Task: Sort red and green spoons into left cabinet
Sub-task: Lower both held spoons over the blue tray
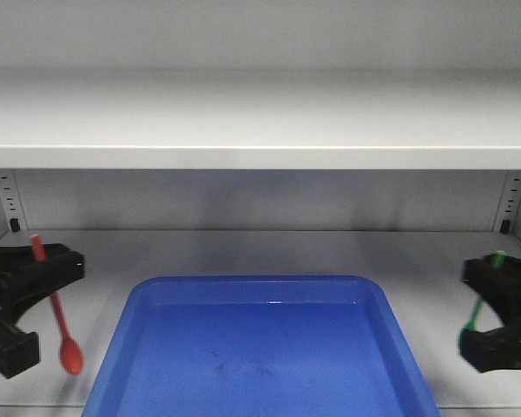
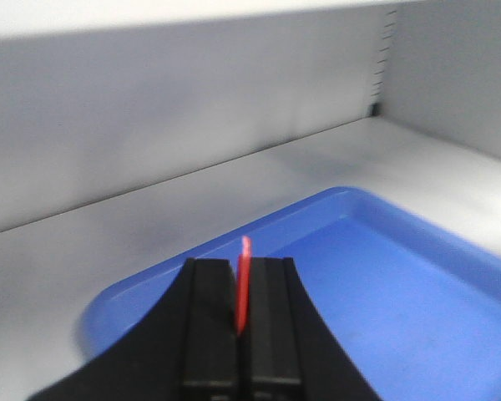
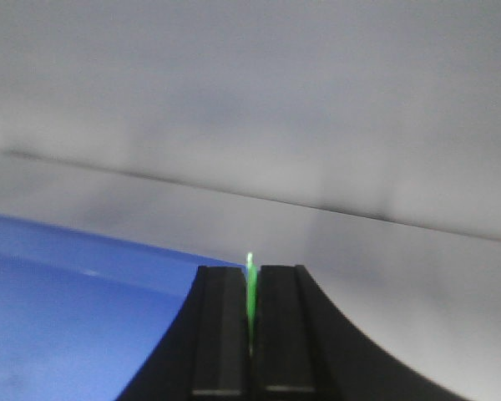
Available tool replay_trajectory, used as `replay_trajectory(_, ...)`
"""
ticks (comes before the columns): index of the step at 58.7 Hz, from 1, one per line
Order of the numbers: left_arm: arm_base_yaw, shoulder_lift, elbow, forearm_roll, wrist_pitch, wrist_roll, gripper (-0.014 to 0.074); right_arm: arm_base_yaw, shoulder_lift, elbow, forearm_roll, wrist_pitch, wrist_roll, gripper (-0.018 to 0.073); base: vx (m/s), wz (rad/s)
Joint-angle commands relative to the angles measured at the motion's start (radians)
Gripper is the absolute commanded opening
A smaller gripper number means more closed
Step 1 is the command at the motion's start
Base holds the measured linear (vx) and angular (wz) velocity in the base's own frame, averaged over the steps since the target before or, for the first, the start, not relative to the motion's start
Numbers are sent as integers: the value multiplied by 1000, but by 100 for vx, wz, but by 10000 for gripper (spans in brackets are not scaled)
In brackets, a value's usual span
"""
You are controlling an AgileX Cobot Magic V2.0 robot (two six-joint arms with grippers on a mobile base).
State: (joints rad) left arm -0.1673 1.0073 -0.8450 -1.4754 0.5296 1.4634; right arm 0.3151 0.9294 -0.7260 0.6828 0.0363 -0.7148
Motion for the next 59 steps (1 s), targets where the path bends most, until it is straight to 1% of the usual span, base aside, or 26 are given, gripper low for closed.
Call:
replay_trajectory(1,-7,21,-37,-183,42,119,0,55,32,-63,-3,-55,-39,-1,0,0)
replay_trajectory(3,-15,40,-37,-231,60,153,0,79,52,-75,-3,-59,-51,-1,0,0)
replay_trajectory(8,-42,81,-37,-295,88,224,0,139,104,-103,-3,-88,-68,-1,0,0)
replay_trajectory(12,-70,113,-37,-327,91,270,0,179,146,-125,-3,-115,-79,-1,0,0)
replay_trajectory(15,-90,136,-43,-327,87,288,0,202,178,-142,-3,-129,-79,-1,0,0)
replay_trajectory(26,-162,235,-116,-327,67,290,0,273,309,-233,-3,-135,-79,-1,0,0)
replay_trajectory(39,-232,373,-239,-327,58,290,0,287,375,-284,0,-150,-78,-1,0,0)
replay_trajectory(48,-258,454,-317,-327,69,286,0,287,376,-284,0,-169,-79,-1,0,0)
replay_trajectory(59,-264,468,-328,-324,75,282,1,287,376,-284,0,-172,-79,-1,0,0)
